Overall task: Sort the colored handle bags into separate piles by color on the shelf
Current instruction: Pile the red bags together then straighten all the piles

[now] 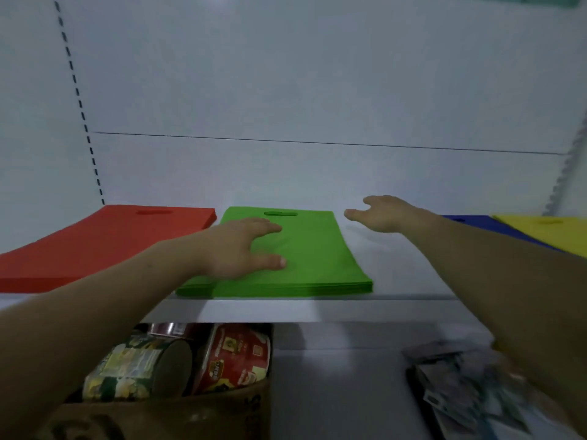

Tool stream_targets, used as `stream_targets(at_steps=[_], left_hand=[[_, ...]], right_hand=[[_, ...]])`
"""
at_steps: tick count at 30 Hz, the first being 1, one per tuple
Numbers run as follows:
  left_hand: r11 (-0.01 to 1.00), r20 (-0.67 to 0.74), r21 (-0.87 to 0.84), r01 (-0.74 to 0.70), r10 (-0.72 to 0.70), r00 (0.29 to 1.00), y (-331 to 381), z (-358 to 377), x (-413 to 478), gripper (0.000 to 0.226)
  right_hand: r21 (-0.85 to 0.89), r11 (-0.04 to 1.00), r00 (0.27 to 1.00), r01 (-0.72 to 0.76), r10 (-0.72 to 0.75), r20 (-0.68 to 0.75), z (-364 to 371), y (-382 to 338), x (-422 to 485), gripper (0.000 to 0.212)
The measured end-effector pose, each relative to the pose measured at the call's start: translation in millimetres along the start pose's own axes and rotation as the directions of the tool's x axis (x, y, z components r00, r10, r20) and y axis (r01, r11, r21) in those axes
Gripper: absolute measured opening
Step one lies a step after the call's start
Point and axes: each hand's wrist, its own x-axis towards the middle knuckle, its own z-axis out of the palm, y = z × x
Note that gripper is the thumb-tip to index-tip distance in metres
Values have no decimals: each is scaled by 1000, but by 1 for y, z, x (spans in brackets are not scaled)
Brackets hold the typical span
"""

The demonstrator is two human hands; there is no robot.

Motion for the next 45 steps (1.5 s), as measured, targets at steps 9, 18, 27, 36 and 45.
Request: stream_targets(at_steps=[9,18,27,36,45], left_hand=[[983,-13,-36,-181,180,984,66,29,31,75],[969,-22,-64,-240,239,971,163,59,71,72],[978,-53,-105,-183,178,983,266,109,124,79],[987,-46,-74,-141,137,989,278,130,142,74],[989,-58,-42,-138,136,989,277,136,144,74]], right_hand=[[-7,986,986,-169,169,12,-13,72,-61,81],[-6,974,974,-225,225,3,-33,174,-86,79],[-9,991,989,-134,134,60,-44,273,-54,78],[-2,994,987,-109,109,115,-38,297,-16,78],[-83,996,987,-27,40,159,-38,309,29,72]])
